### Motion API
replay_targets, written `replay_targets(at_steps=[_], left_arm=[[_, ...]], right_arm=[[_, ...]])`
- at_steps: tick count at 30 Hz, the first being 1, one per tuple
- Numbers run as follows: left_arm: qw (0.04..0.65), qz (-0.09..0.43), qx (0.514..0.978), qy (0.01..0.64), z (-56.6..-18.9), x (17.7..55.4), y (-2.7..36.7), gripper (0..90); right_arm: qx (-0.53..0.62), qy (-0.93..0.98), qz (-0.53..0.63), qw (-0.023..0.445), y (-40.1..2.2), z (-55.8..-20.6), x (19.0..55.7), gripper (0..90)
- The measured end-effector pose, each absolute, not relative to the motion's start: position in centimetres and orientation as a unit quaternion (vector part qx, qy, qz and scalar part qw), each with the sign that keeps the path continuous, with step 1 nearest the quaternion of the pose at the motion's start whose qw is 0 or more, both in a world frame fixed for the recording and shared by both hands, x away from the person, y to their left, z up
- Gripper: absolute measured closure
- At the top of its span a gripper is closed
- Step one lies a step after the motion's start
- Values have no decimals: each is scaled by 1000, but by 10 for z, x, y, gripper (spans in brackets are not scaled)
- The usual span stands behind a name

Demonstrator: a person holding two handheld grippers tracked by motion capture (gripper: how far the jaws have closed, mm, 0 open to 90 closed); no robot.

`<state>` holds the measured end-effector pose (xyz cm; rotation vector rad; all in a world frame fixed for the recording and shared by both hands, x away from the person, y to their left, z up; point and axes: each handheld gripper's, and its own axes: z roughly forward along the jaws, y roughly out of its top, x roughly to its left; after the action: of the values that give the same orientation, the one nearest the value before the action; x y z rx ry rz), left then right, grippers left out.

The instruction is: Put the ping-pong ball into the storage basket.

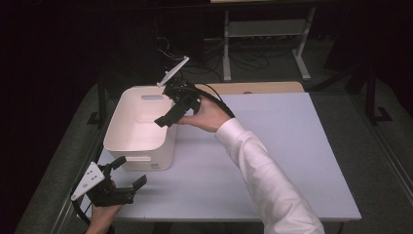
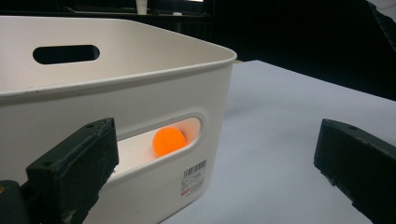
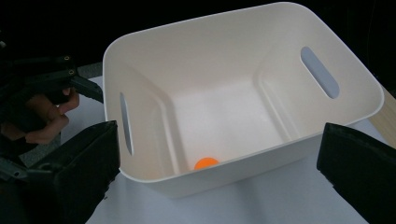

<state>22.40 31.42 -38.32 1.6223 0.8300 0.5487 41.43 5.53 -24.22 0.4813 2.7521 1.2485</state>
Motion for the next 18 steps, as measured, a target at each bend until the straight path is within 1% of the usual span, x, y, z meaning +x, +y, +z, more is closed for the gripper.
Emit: replay_targets(at_steps=[6,10,14,16,17,18], left_arm=[[581,235,694,354,-383,225,314,0],[580,234,696,354,-383,225,313,0],[579,235,696,354,-383,225,313,0],[579,234,696,354,-384,225,313,0],[579,234,696,355,-384,225,313,0],[578,234,696,354,-384,225,313,0]], right_arm=[[159,897,409,47,43,-246,413,0],[159,891,422,53,29,-246,409,0],[164,885,434,49,14,-246,405,0],[160,881,442,56,7,-246,403,0],[171,879,442,50,4,-246,400,0],[166,878,446,57,1,-246,399,0]])
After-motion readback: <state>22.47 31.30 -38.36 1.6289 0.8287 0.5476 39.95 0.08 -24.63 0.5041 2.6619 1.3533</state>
